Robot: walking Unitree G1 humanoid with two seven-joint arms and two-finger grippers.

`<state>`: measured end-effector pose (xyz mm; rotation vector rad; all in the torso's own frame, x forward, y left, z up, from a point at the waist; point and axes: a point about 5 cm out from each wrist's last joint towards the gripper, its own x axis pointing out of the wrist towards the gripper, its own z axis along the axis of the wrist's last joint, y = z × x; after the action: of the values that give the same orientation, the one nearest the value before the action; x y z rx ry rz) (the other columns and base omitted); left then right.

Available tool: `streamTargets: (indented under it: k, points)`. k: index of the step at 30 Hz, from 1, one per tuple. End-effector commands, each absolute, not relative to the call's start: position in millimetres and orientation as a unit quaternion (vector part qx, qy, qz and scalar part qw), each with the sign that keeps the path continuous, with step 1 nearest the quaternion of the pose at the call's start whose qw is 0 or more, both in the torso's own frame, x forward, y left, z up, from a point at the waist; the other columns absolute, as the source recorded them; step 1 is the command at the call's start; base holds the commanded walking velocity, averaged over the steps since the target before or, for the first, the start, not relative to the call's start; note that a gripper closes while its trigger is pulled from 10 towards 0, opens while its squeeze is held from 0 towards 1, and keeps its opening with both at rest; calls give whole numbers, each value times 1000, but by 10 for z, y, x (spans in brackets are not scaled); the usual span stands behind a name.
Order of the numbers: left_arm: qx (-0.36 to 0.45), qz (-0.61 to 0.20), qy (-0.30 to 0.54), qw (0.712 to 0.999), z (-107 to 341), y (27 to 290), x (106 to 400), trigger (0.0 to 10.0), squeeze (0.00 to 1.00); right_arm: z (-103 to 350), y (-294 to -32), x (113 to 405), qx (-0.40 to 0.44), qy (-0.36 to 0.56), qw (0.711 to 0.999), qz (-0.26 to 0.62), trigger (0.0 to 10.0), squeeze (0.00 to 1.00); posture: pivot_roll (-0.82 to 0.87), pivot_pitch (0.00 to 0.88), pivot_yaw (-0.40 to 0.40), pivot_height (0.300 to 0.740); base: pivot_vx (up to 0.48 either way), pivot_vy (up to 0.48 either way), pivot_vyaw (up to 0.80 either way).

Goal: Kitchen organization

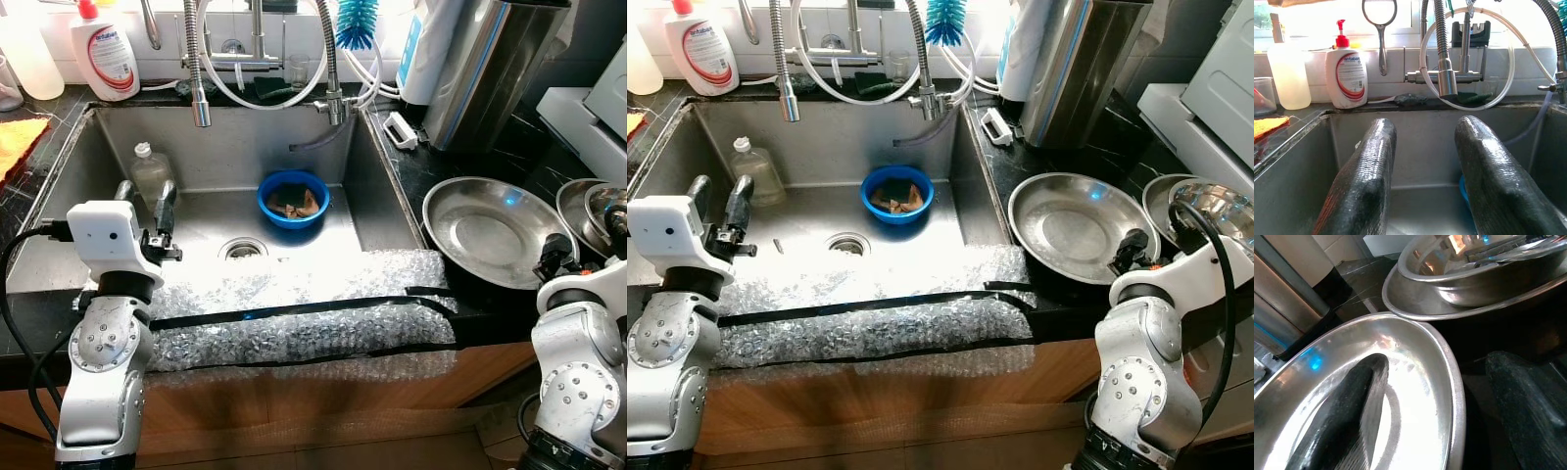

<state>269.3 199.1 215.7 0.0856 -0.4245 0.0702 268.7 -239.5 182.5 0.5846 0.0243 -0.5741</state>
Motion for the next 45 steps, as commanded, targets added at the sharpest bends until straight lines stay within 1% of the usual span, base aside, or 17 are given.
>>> streamTargets:
  k: [1, 11, 20, 24, 28, 35, 42, 43, 45]
  points:
    - [50, 28, -217, 975, 2180, 1968, 2702, 10000, 0, 1809, -2381, 2701, 286, 21, 917, -276, 10000, 0, 31, 122, -75, 740, 0, 0, 0]
    - [51, 29, -217, 974, 2181, 1973, 2702, 10000, 0, 1807, -2264, 2769, 299, 33, 925, -234, 10000, 0, 34, 124, -77, 740, 0, 0, 0]
    - [55, 25, -218, 974, 2182, 1957, 2709, 10000, 0, 1823, -2244, 2777, 300, 32, 926, -227, 10000, 0, 30, 124, -76, 740, 0, 0, 0]
    - [54, 25, -217, 974, 2181, 1957, 2709, 10000, 0, 1829, -2261, 2772, 300, 30, 924, -235, 10000, 0, 30, 124, -76, 740, 0, 0, 0]
    - [55, 26, -217, 974, 2179, 1960, 2707, 10000, 0, 1847, -2316, 2762, 305, 20, 916, -259, 10000, 0, 33, 124, -77, 740, 0, 0, 0]
    - [55, 26, -217, 974, 2176, 1960, 2704, 10000, 0, 1853, -2348, 2757, 304, 17, 914, -268, 10000, 0, 32, 123, -78, 740, 0, 0, 0]
    - [54, 23, -218, 974, 2175, 1949, 2707, 10000, 0, 1786, -2353, 2747, 311, 32, 908, -280, 10000, 0, 33, 122, -78, 740, 0, 0, 0]
    - [54, 23, -218, 974, 2175, 1949, 2706, 10000, 0, 1787, -2353, 2749, 313, 32, 907, -280, 0, 0, 33, 123, -78, 740, 0, 0, 0]
    - [55, 23, -217, 974, 2174, 1949, 2705, 10000, 0, 1786, -2359, 2752, 312, 33, 907, -281, 0, 0, 35, 123, -78, 740, 0, 0, 0]
